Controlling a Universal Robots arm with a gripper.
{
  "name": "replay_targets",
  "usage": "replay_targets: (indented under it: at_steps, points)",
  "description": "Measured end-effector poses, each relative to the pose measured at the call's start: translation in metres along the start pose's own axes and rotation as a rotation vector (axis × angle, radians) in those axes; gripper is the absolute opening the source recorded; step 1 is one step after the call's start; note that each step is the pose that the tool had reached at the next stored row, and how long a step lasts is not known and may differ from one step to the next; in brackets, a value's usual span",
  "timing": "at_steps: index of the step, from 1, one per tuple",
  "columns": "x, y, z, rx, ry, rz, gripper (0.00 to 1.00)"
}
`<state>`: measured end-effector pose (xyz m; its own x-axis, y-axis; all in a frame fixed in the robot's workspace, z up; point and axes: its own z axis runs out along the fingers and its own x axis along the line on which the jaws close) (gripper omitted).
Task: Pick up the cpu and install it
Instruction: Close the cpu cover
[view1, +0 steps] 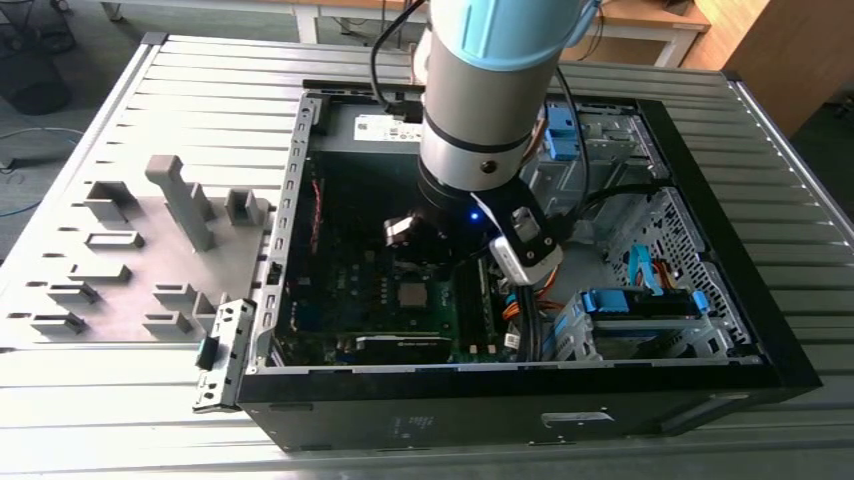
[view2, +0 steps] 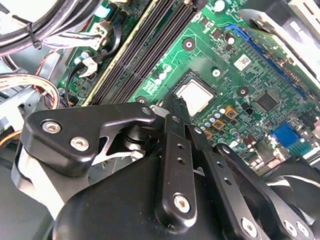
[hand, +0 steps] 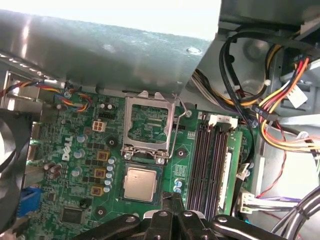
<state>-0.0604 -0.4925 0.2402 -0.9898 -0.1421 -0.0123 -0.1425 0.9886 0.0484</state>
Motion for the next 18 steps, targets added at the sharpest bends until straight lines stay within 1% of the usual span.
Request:
replay_targets:
  at_steps: [6, 9, 11, 18]
  points:
    - [-0.0003, -0.0001, 0.0009, -0.0048, -0.0091, -0.05, 0.11]
    - [-0.0005, -0.0001, 0.0013, -0.0085, -0.0123, -0.071, 0.11]
    - [-0.0008, -0.0002, 0.0015, -0.0101, -0.013, -0.08, 0.11]
    - [-0.0008, -0.0001, 0.0015, -0.0103, -0.0129, -0.081, 0.11]
